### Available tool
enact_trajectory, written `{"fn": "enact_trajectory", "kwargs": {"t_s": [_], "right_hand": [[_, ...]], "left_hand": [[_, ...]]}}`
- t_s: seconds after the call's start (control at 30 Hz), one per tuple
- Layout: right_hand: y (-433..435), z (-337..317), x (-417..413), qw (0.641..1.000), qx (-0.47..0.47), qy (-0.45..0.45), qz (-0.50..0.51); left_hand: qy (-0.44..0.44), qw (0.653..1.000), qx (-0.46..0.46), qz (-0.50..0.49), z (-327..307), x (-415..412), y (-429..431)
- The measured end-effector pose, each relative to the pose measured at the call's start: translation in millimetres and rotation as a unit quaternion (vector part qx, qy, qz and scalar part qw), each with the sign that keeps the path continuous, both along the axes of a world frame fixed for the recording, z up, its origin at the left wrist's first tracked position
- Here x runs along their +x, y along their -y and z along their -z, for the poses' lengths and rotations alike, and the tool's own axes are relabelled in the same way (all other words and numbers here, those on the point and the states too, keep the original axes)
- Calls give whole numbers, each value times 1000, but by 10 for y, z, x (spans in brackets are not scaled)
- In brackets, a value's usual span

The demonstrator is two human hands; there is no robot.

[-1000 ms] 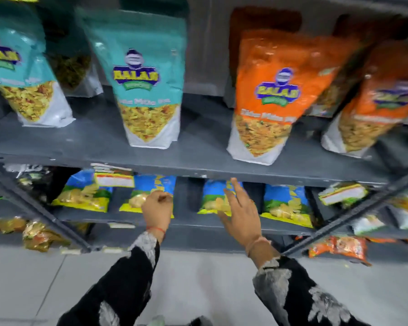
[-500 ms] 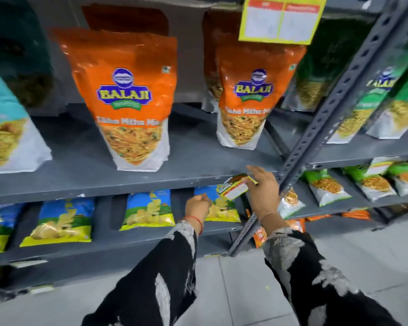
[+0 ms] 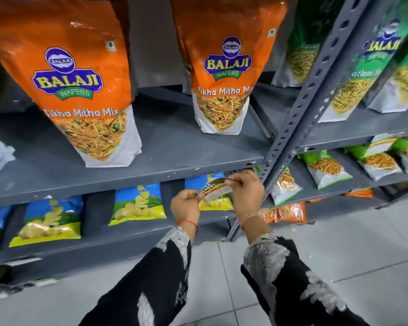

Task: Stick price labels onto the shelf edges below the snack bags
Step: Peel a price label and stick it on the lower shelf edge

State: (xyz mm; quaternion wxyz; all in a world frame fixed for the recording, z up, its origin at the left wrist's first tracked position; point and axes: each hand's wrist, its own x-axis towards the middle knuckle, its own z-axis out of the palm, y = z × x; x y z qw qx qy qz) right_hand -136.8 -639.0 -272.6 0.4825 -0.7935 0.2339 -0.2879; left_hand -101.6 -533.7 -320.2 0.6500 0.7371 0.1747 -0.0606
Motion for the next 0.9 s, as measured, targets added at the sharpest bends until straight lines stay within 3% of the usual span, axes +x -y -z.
{"fn": "enact_trajectory", "kwargs": {"t_s": [0.1, 0.27, 0.7, 0.9], "right_hand": [[-34, 119, -166, 993, 109, 12, 44], [10, 131, -2, 969, 233, -59, 59], [-60, 75, 362, 975, 197, -69, 76], [105, 14, 445, 976, 173, -78, 109]], "left_hand": [[41, 999, 10, 32, -59, -65, -136], [98, 993, 47, 40, -269, 4, -140], [84, 992, 89, -40, -322, 195, -71], [1, 994, 90, -64, -415, 281, -36]]}}
